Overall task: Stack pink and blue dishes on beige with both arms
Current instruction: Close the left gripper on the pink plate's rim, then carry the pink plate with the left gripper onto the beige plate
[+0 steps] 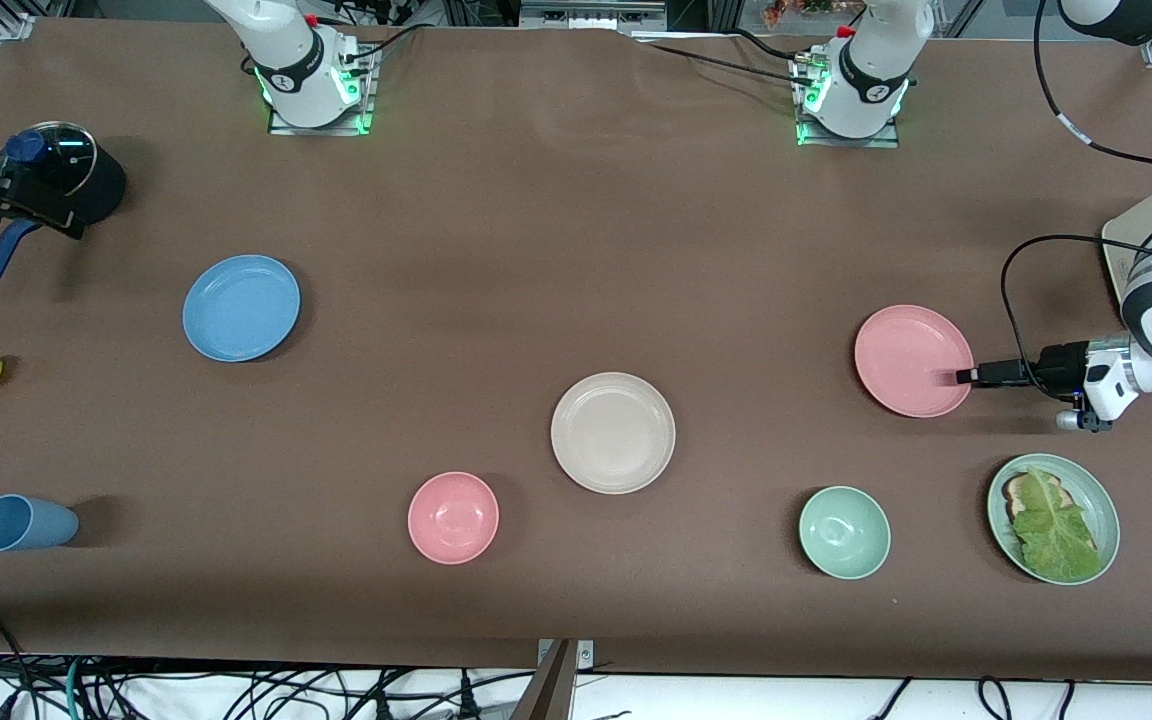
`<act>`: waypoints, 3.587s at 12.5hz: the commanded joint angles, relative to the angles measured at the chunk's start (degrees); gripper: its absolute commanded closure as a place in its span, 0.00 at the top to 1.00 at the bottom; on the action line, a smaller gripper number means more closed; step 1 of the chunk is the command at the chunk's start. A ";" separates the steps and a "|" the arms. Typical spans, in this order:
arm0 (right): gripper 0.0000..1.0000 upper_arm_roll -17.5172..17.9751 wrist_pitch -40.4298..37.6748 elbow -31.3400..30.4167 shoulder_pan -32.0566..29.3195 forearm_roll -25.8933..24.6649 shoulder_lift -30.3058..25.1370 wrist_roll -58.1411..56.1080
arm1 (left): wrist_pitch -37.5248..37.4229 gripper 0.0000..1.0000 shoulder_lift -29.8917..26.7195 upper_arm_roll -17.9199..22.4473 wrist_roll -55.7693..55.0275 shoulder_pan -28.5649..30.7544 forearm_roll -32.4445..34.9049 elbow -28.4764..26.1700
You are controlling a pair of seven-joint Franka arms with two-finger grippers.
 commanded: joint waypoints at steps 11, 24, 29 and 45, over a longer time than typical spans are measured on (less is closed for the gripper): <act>1.00 0.15 -0.56 -0.16 -0.42 0.09 -0.52 -0.76 | 1.72 0.08 -1.37 0.30 5.13 0.30 -4.63 -4.16; 1.00 0.06 -0.56 -0.17 -0.42 0.09 -0.52 -0.85 | -3.11 0.00 -15.33 -0.32 -7.76 -7.94 1.17 -3.45; 1.00 -0.20 -0.56 -0.17 -0.42 0.09 -0.52 -0.85 | -3.11 0.00 -18.24 -0.49 -17.35 -15.33 4.50 -0.65; 1.00 -0.29 -0.65 -0.17 -0.42 0.09 -0.52 -0.77 | 6.00 0.00 -14.38 -0.23 -45.38 -36.94 9.78 6.57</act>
